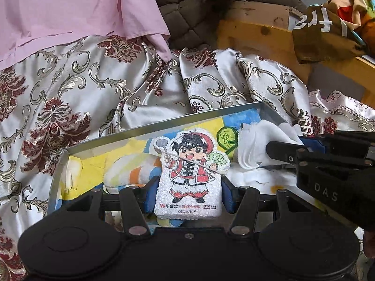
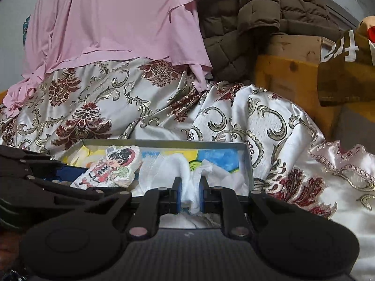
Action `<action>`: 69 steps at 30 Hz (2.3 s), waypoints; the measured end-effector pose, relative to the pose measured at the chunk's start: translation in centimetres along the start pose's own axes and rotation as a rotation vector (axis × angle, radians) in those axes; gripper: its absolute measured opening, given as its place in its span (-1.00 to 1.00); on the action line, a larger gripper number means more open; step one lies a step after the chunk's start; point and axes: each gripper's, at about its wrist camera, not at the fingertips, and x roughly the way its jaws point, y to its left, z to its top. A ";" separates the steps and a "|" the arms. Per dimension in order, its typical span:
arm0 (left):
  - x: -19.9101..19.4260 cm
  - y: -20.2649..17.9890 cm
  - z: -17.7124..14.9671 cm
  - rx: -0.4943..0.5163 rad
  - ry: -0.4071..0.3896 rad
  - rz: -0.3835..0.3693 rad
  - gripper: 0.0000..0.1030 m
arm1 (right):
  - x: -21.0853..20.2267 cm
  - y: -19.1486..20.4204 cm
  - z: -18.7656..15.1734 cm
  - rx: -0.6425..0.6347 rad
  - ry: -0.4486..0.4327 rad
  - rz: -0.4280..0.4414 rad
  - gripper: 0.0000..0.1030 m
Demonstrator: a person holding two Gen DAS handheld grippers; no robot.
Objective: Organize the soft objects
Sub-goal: 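Lower both grippers into the tray and open them to release card and cloth, then lift both tools from the tray and move back toward the pile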
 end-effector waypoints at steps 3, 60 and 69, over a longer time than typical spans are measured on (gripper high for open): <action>0.0 0.0 0.0 0.002 0.005 0.007 0.08 | 0.0 -0.2 -0.1 0.013 0.008 -0.006 -0.61; -33.4 -0.8 -11.3 -0.164 -0.360 0.077 0.98 | -32.8 6.9 -2.4 0.028 -0.240 -0.043 1.00; -35.9 -1.4 -14.9 -0.168 -0.354 0.114 0.98 | -35.5 8.5 -6.1 0.070 -0.212 -0.064 1.00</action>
